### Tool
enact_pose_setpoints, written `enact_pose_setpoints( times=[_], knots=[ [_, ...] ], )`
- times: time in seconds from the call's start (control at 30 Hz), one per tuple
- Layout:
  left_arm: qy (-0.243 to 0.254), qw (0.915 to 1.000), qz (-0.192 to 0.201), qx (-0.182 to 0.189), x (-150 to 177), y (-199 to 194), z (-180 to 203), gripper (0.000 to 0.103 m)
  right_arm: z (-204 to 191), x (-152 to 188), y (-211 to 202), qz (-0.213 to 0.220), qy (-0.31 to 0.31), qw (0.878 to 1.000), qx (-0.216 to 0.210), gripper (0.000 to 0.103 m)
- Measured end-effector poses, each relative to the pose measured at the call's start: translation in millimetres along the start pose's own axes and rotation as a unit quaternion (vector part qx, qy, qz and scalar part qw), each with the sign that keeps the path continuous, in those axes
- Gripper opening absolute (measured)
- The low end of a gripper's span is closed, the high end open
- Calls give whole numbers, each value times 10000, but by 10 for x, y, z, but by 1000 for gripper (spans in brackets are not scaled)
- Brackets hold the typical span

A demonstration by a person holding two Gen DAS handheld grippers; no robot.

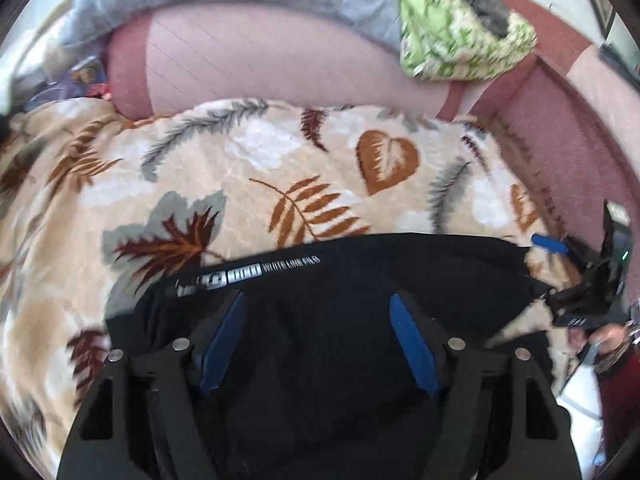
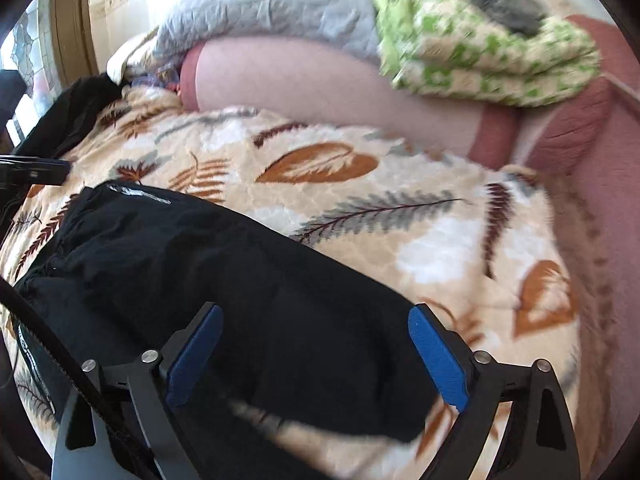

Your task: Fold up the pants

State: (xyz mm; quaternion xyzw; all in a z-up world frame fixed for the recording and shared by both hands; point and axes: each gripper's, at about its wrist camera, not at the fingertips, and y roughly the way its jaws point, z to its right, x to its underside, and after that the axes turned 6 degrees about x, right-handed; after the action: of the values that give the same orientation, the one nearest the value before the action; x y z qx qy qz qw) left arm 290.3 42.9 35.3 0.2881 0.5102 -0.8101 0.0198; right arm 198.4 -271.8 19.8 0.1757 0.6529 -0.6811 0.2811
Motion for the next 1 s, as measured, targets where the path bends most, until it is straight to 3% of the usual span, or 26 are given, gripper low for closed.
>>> enact_pose_setpoints(
  times=[0.07,0.27,0.37,0.57,0.7,0.77,0.8,0.83,0.87,0.9,0.93,1.0],
  knots=[
    [35,9997,-202,-101,-88,262,-60,73,69,-125,257,-237,-85,9996,-141,94],
    [35,9966,-817,137,-263,897,-374,73,290,-365,845,-728,131,9958,-543,93],
    [171,9951,-945,233,-319,1015,-473,74,295,-428,1094,-948,97,9924,-784,90],
    [613,9877,-1243,718,-372,1035,-495,84,237,-450,1313,-1103,39,9858,-1263,88],
    [1031,9830,-1446,463,-351,1112,-372,84,244,-455,1328,-1154,71,9814,-1530,88],
    [1360,9799,-1461,41,-304,1153,-243,73,173,-429,1300,-1186,-114,9819,-1473,78],
    [1621,9768,-1397,-128,-263,1144,-162,61,134,-412,1283,-1175,-233,9835,-1353,74],
    [1649,9770,-1350,-82,-250,1117,-147,40,75,-389,1256,-1151,-399,9855,-1181,59],
    [1577,9789,-1302,17,-253,1073,-151,33,59,-368,1239,-1143,-479,9862,-1096,40],
    [1418,9818,-1260,142,-264,1017,-178,21,49,-351,1217,-1142,-521,9866,-1043,32],
    [1302,9846,-1159,131,-270,951,-205,12,51,-341,1191,-1162,-472,9862,-1084,14],
    [1162,9877,-1031,190,-258,833,-219,12,59,-326,1143,-1225,-332,9853,-1142,6]
  ],
)
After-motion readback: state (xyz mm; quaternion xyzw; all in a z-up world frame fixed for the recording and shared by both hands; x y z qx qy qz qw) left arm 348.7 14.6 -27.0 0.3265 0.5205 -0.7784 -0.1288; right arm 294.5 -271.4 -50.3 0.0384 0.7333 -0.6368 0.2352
